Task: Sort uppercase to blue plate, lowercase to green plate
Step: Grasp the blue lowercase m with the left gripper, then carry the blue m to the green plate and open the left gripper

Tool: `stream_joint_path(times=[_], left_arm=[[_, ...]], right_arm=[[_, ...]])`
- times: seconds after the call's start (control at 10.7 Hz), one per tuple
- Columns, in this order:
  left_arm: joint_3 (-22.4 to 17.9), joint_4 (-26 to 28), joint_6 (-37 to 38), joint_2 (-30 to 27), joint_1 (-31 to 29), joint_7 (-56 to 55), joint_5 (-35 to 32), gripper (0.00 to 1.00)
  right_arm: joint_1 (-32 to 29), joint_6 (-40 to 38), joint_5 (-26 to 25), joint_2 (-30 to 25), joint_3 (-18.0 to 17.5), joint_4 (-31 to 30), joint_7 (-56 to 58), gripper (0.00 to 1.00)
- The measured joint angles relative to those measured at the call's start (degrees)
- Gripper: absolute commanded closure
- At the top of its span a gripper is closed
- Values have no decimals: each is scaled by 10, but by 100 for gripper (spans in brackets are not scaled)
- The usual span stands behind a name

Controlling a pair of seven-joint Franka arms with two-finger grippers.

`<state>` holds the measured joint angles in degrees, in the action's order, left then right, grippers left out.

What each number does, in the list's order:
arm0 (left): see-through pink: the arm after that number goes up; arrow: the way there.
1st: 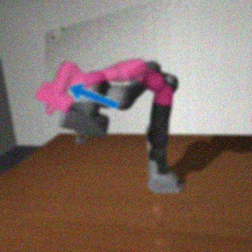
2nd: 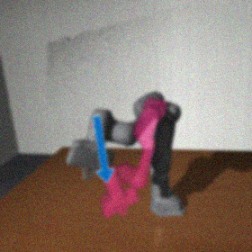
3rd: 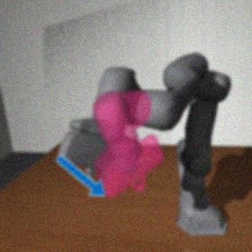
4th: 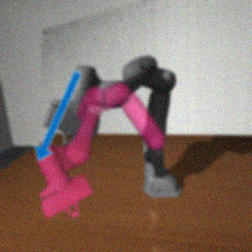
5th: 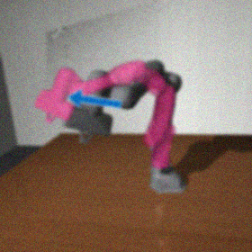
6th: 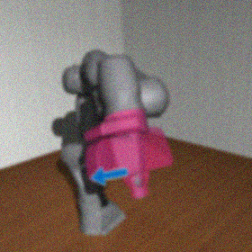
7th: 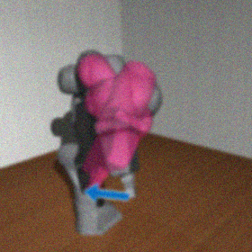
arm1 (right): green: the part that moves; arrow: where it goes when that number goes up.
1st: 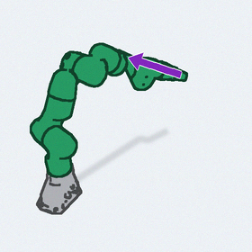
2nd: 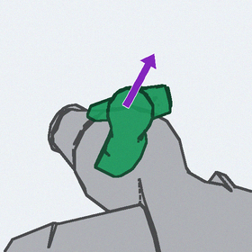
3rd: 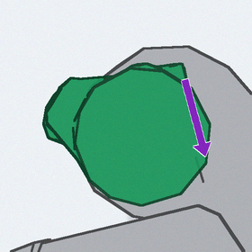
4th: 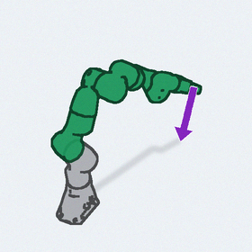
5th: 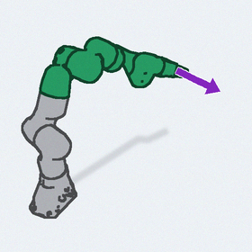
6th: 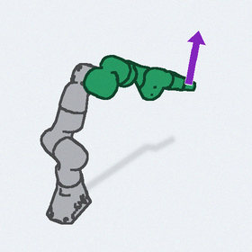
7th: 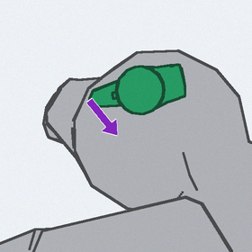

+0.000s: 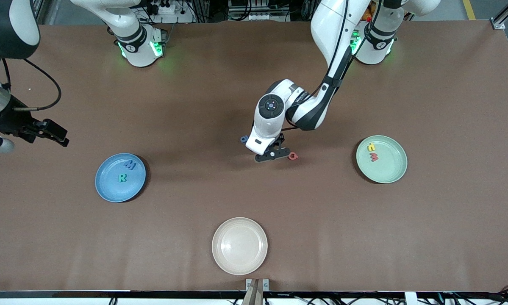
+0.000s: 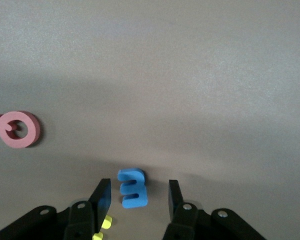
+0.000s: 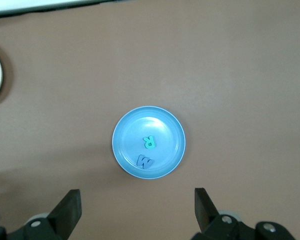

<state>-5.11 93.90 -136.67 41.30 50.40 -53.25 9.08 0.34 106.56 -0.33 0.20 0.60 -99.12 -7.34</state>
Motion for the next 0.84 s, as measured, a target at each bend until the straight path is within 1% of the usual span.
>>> stream_joint_path(times=[0.28, 0.37, 0.47, 0.66, 0.75, 0.84], left_arm=[[0, 0, -10, 14, 0, 0, 0, 46], [0, 0, -14, 19, 0, 0, 0, 48], [0, 0, -17, 23, 1, 0, 0, 52], [-1, -2, -19, 24, 3, 0, 0, 71], [-1, -2, -19, 25, 4, 0, 0, 79], [-2, -3, -19, 24, 5, 0, 0, 84]], right_arm=[[0, -15, 0, -16, -1, 11, 12, 0], [0, -18, 0, -16, -1, 12, 26, 0], [0, -24, 0, -16, -1, 12, 35, 0], [0, -35, 0, -16, -1, 12, 42, 0], [0, -38, 0, -15, -1, 11, 44, 0], [0, -38, 0, -13, -1, 10, 44, 0]])
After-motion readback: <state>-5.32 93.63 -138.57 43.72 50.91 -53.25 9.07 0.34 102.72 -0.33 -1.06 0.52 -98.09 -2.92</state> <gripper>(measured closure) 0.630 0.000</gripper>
